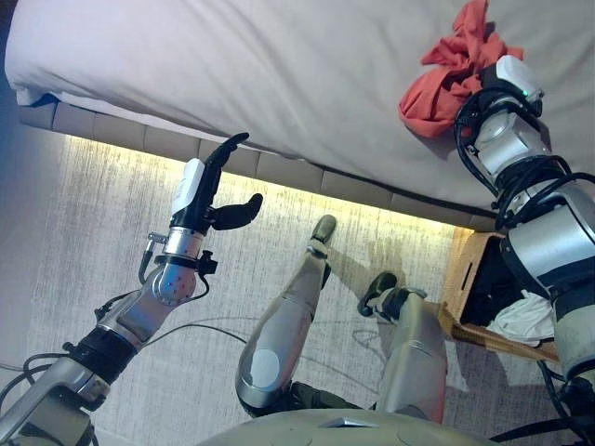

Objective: Pick up the clothes from the bed and place them into the basket

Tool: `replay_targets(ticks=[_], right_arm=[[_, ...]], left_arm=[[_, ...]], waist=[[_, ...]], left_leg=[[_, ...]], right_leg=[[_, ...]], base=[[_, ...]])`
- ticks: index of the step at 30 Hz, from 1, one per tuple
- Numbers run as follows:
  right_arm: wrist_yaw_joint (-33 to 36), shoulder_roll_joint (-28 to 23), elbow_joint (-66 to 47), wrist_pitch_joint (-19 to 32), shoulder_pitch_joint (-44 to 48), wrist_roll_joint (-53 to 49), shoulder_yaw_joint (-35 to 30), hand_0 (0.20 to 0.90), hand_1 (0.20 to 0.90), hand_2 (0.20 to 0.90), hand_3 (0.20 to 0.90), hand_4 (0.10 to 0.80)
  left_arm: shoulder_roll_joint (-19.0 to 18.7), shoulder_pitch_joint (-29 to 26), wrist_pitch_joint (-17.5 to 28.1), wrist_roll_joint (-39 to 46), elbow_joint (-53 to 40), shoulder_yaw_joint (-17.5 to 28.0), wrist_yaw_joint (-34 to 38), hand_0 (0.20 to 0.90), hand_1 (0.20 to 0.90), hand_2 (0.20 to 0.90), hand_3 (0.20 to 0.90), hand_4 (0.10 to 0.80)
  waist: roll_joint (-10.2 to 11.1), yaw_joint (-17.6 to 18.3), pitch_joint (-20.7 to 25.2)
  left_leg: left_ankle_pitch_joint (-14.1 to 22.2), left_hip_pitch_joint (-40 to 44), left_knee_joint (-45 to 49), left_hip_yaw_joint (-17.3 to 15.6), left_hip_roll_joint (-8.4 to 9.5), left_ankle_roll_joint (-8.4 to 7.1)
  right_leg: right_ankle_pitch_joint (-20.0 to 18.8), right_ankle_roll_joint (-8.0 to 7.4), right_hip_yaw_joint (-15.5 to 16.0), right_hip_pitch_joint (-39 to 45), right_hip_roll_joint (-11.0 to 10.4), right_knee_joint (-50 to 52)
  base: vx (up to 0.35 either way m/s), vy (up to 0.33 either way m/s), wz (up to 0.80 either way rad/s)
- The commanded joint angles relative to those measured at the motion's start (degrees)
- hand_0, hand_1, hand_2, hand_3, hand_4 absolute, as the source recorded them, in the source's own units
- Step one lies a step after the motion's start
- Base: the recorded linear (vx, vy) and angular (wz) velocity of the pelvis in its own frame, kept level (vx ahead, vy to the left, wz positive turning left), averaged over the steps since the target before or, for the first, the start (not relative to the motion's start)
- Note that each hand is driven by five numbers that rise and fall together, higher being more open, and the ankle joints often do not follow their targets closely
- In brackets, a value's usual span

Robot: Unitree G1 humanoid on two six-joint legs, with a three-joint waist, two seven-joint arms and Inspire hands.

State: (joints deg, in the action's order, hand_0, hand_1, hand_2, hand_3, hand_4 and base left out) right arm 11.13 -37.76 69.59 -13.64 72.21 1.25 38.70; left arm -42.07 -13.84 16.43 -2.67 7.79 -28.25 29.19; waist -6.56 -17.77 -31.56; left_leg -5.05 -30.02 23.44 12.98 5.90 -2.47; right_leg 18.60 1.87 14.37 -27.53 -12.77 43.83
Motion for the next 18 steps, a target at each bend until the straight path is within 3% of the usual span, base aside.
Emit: replay_targets(ticks=[1, 2, 6, 11, 18], right_arm=[[3.40, -6.29, -3.94, 5.12, 5.88, -1.48, 1.09, 0.300, 0.300, 0.300, 0.200, 0.100], [3.30, -7.76, -5.90, 6.77, 3.16, -5.63, -1.38, 0.300, 0.300, 0.300, 0.200, 0.100], [-0.03, -8.44, -11.39, 9.56, -5.09, -18.76, -10.20, 0.300, 0.300, 0.300, 0.200, 0.100], [-1.55, -8.54, -19.02, 11.53, -15.30, -24.60, -17.81, 0.300, 0.300, 0.300, 0.200, 0.100], [-3.21, -12.10, -26.69, 9.52, -25.94, -24.22, -24.94, 0.300, 0.300, 0.300, 0.200, 0.100]], left_arm=[[1.34, -0.66, 2.63, 0.27, -2.11, 5.16, 0.98, 0.900, 0.900, 0.900, 0.900, 0.800], [2.32, -0.35, 0.63, 1.81, -1.24, 5.26, -0.19, 0.900, 0.900, 0.900, 0.900, 0.800], [4.63, 2.31, -1.35, 7.16, 3.55, 6.64, -4.90, 0.900, 0.900, 0.900, 0.900, 0.800], [9.25, 6.67, -3.14, 17.06, 10.23, 8.60, -11.72, 0.900, 0.900, 0.900, 0.900, 0.800], [11.45, 7.65, -3.51, 15.67, 11.86, 8.85, -11.70, 0.900, 0.900, 0.900, 0.900, 0.800]], waist=[[2.28, 0.74, 2.46], [3.35, 1.77, 4.83], [5.88, 4.11, 9.50], [7.91, 7.54, 15.42], [9.17, 12.24, 22.59]], left_leg=[[13.66, 6.03, 3.36, -3.16, 1.15, 4.26], [11.38, 9.27, -1.18, -2.83, 0.28, 4.05], [10.98, 17.17, -7.96, -3.63, -1.41, 3.76], [10.30, 24.41, -13.68, -5.85, -2.67, 3.86], [9.42, 32.59, -21.66, -9.83, -4.71, 3.37]], right_leg=[[-4.12, -0.33, 1.73, 7.95, 4.36, -11.74], [-6.85, -0.54, 2.02, 11.44, 4.95, -17.77], [-9.38, -1.47, -0.02, 19.11, 5.87, -26.88], [-12.65, -3.01, -2.88, 25.47, 6.85, -34.01], [-16.99, -5.38, -7.38, 30.57, 7.76, -41.10]], base=[[-0.005, 0.055, -0.21], [0.018, 0.048, -0.19], [0.101, 0.007, -0.14], [0.113, 0.014, -0.20], [0.043, 0.013, -0.29]])
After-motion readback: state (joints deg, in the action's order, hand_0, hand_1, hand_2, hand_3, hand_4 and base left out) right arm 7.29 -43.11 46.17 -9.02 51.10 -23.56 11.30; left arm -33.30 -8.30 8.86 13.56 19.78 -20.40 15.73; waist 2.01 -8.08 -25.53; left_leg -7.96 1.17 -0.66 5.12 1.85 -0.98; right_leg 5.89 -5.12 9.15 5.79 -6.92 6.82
